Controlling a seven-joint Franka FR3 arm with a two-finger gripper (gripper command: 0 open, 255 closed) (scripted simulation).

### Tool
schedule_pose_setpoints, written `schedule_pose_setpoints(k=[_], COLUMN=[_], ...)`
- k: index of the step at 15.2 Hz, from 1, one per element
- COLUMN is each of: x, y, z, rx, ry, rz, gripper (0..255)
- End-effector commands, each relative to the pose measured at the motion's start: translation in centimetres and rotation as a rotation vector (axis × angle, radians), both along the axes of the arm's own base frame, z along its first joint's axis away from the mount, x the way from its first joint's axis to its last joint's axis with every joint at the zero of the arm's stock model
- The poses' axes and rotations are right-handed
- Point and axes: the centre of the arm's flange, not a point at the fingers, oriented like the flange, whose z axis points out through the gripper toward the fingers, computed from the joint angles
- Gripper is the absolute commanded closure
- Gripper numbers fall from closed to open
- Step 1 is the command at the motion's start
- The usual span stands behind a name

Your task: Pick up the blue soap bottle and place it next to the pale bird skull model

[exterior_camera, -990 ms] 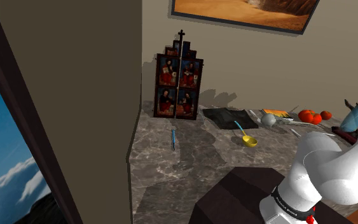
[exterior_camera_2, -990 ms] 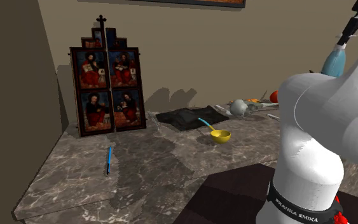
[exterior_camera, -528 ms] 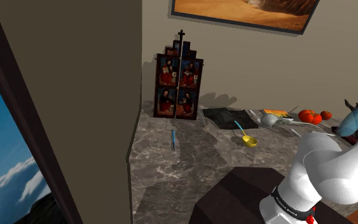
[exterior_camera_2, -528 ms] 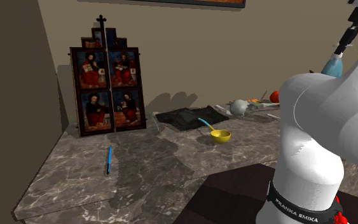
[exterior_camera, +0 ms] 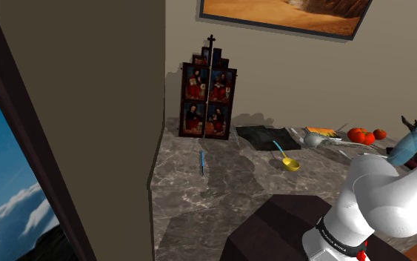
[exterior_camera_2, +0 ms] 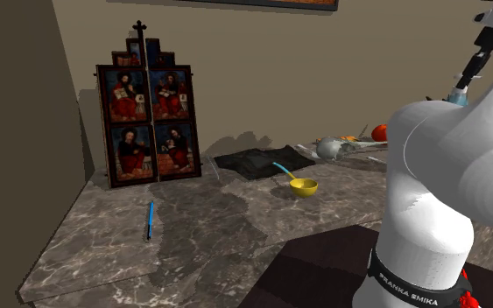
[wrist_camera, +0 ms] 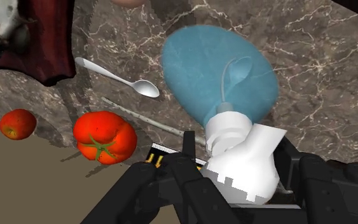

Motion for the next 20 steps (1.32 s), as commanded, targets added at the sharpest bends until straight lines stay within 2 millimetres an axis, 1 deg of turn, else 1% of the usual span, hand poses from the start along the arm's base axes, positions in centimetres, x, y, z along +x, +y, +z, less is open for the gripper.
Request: schedule_pose_setpoints(k=[1,15,16,20], x=[0.0,0.0,0.0,0.0], y=[0.0,0.0,0.0,0.0], z=[-1.0,-8.4,-9.1,-9.1], rx=[-0.001,-0.001,-0.001,-0.001], ry=[0.0,0.0,0.0,0.0], rz=[0.0,0.0,0.0,0.0], gripper=[255,255,255,255])
